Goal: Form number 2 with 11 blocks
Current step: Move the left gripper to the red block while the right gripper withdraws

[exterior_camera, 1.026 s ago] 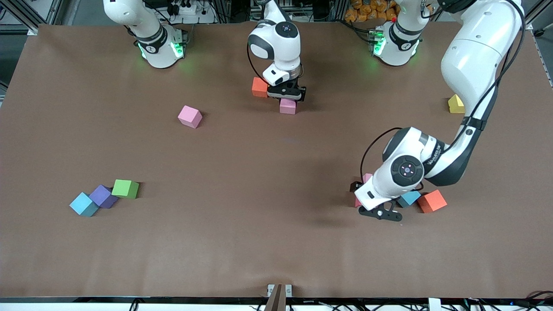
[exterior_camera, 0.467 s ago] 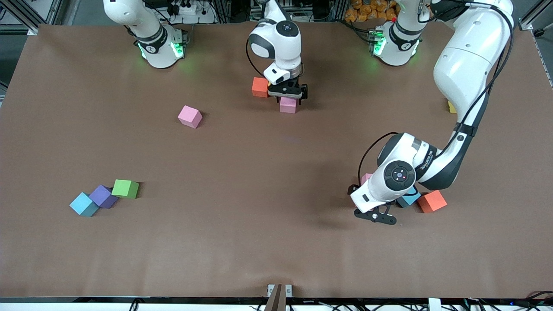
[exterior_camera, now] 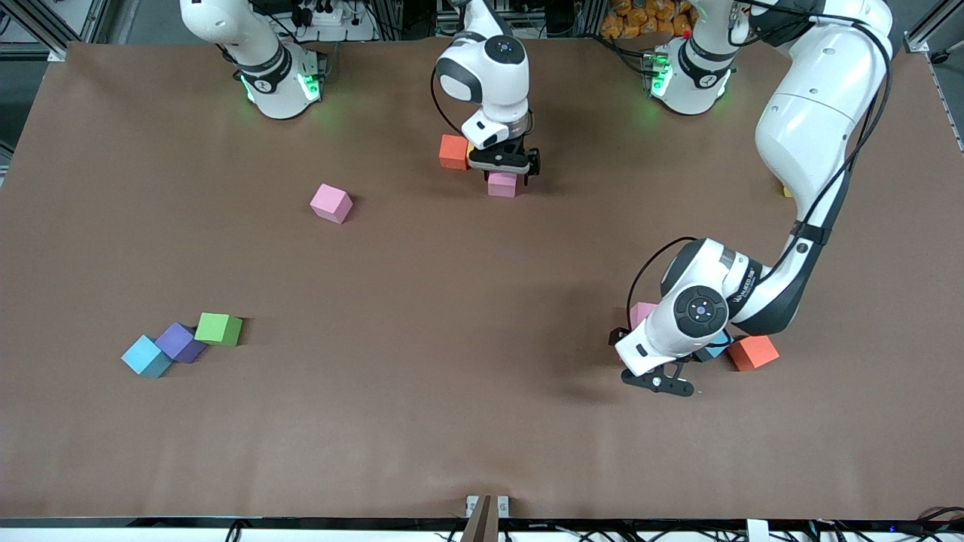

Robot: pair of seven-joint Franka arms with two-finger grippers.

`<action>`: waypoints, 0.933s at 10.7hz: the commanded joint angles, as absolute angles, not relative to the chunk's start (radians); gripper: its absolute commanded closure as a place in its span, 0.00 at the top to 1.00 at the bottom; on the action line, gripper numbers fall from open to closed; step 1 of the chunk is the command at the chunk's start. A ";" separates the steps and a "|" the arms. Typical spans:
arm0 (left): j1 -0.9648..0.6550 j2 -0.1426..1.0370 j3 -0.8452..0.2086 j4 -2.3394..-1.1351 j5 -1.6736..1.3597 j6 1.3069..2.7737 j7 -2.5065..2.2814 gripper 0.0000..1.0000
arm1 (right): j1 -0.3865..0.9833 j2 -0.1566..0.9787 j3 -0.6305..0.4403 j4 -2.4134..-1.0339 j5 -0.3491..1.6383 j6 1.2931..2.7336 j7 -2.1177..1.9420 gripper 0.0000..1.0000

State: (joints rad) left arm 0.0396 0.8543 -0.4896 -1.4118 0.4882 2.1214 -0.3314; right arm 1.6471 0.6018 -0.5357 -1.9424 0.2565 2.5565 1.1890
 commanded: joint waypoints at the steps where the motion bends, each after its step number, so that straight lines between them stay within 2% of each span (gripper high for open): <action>1: 0.028 0.879 -0.477 -1.381 0.509 2.135 -0.314 1.00 | 1.638 0.572 -0.560 -1.942 0.241 2.516 1.129 1.00; 3: 0.026 0.882 -0.477 -1.384 0.509 2.137 -0.318 1.00 | 1.617 0.552 -0.589 -1.942 0.241 2.504 1.022 1.00; 5: 0.011 0.884 -0.476 -1.388 0.509 2.137 -0.333 0.97 | 1.507 0.479 -0.589 -1.942 0.239 2.444 0.829 1.00; 8: 0.011 0.882 -0.476 -1.391 0.509 2.137 -0.331 0.62 | 1.306 0.365 -0.586 -1.944 0.239 2.321 0.490 1.00; 9: 0.011 0.881 -0.476 -1.391 0.511 2.137 -0.328 0.48 | 1.234 0.333 -0.583 -1.945 0.236 2.292 0.363 1.00; 10: 0.012 0.879 -0.476 -1.391 0.514 2.137 -0.325 0.29 | 1.173 0.309 -0.583 -1.948 0.232 2.258 0.244 1.00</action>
State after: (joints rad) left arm 0.0186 0.8722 -0.4820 -1.4063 0.4883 2.1360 -0.3314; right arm 1.2535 0.3762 -0.6085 -1.9215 0.2535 2.2986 0.3786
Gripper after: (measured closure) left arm 0.414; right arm 0.000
